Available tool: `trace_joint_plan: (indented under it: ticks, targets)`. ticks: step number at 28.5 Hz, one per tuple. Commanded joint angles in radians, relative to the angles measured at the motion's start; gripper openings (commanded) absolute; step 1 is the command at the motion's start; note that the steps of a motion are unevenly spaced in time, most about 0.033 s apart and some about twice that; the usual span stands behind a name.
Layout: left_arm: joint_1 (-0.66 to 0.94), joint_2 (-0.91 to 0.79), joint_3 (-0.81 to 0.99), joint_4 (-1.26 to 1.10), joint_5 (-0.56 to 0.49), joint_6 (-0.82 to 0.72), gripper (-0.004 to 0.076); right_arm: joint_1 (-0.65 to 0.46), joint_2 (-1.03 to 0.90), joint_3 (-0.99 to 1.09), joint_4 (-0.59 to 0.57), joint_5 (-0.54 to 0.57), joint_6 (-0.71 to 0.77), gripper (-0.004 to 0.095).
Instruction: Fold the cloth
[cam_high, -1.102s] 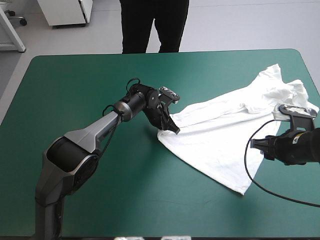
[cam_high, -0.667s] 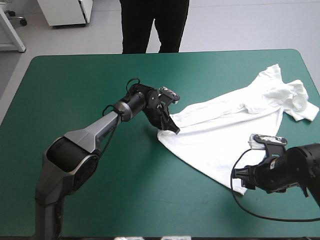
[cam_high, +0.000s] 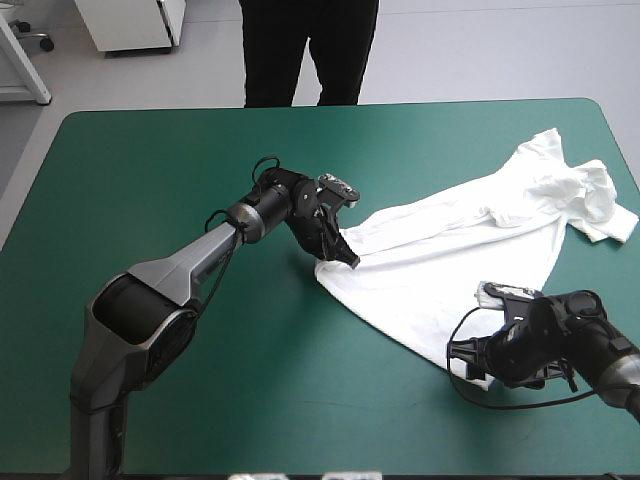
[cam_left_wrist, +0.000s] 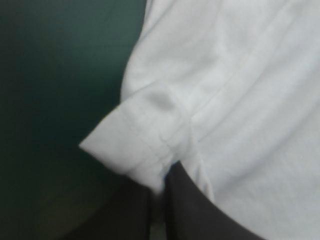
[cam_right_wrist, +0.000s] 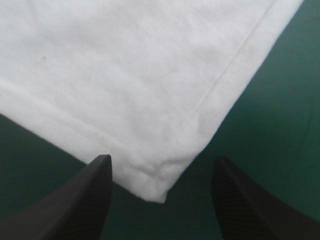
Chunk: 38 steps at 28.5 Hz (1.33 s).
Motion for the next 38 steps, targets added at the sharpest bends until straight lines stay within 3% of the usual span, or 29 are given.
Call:
trace_joint_plan:
  ticks: [1, 7, 11, 18, 27, 38]
  targets:
    - [-0.008, -0.029, -0.011, -0.011, -0.025, 0.004, -0.0009, 0.002, 0.03, -0.01, 0.001, -0.047, -0.015, 0.0516]
    - [-0.008, -0.028, -0.011, -0.007, -0.029, 0.004, -0.0009, 0.002, 0.126, 0.056, 0.014, -0.078, -0.033, 0.0336]
    - [-0.008, -0.028, -0.011, -0.011, -0.026, 0.004, -0.0009, 0.002, 0.123, 0.056, 0.008, -0.087, -0.044, 0.0]
    - [0.025, -0.059, -0.018, -0.009, -0.004, -0.034, -0.0009, 0.002, 0.123, -0.042, -0.085, -0.089, -0.044, -0.0017]
    - [0.197, -0.269, -0.028, -0.009, 0.005, -0.048, -0.0009, 0.0, 0.127, -0.391, -0.25, -0.073, -0.085, -0.0017]
    - [0.301, -0.534, -0.028, 0.013, -0.025, -0.043, -0.0009, -0.065, 0.216, -0.893, -0.21, -0.047, -0.304, -0.0017]
